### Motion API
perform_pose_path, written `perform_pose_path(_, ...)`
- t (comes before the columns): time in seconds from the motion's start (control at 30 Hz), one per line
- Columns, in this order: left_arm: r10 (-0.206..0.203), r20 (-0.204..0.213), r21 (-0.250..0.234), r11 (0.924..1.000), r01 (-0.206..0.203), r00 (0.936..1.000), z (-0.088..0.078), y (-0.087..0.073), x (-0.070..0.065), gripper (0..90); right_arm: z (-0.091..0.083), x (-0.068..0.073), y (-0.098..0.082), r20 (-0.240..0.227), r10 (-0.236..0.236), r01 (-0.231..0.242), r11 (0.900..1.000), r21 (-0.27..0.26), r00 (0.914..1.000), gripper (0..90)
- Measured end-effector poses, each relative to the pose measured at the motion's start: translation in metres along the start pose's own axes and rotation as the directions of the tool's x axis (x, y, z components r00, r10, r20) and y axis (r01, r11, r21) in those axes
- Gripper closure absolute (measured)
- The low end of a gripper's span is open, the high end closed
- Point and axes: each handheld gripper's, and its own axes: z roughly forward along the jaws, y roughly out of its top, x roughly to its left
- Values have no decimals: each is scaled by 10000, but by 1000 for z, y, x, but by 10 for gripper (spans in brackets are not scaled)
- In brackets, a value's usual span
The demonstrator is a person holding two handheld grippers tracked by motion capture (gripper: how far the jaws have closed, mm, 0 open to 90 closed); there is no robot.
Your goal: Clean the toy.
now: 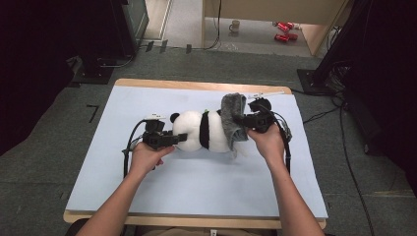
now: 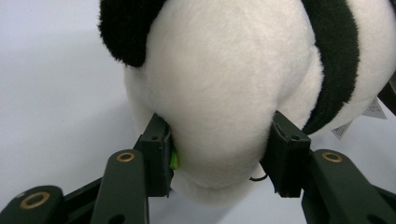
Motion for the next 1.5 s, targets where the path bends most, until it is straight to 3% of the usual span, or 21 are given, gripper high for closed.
perform_pose_path(0.17, -184, 35, -33, 9998, 184, 9998, 0, -1, 3, 505, -10, -19, -11, 616, 297, -308, 9994, 168, 9977, 815)
perform_pose_path(0.3, -74, -30, -107, 9999, 74, 10000, 0, -2, 1, 505, -28, -22, -7, 142, 509, -502, 9977, -445, 9986, 814)
perform_pose_path(0.47, 88, -83, -216, 9997, -90, 9999, 0, -3, -1, 498, -31, 3, 10, -710, 66, -126, 9964, -842, 9975, 814)
perform_pose_path(0.6, 234, -106, -231, 9995, -237, 9997, -1, -4, -3, 498, -10, 32, 25, -1332, -360, 267, 9972, -705, 9904, 814)
perform_pose_path(0.73, 366, -160, -273, 9989, -370, 9992, -1, -5, -4, 497, 23, 64, 38, -1870, -654, 601, 9976, -339, 9802, 814)
perform_pose_path(0.8, 617, -294, -261, 9977, -625, 9977, -1, -5, -7, 495, 42, 80, 42, -2150, -752, 750, 9971, -95, 9737, 814)
perform_pose_path(0.9, 964, -483, -193, 9951, -974, 9942, 0, -6, -11, 490, 71, 101, 43, -2133, -1099, 1238, 9909, 529, 9708, 813)
perform_pose_path(0.93, 1036, -648, -35, 9946, -1040, 9925, 0, -6, -10, 488, 81, 108, 42, -1935, -1345, 1515, 9855, 759, 9718, 813)
perform_pose_path(1.0, 908, -611, -9, 9959, -910, 9940, 0, -6, -8, 485, 92, 116, 38, -1656, -1849, 1993, 9771, 747, 9687, 814)
perform_pose_path(1.1, 804, -475, -116, 9966, -810, 9956, 1, -6, -6, 485, 92, 116, 38, -1256, -2324, 2425, 9675, 719, 9645, 814)
perform_pose_path(1.17, 861, -405, -140, 9961, -867, 9955, 1, -6, -7, 485, 89, 111, 38, -1209, -2280, 2386, 9676, 819, 9661, 814)
perform_pose_path(1.37, 605, -310, -90, 9981, -608, 9977, 1, -4, -4, 483, 75, 87, 36, -1126, -1675, 1785, 9792, 962, 9794, 813)
perform_pose_path(1.5, 851, -362, -70, 9963, -854, 9957, 2, -4, -7, 485, 62, 66, 32, -1199, -1008, 1131, 9885, 1003, 9877, 814)
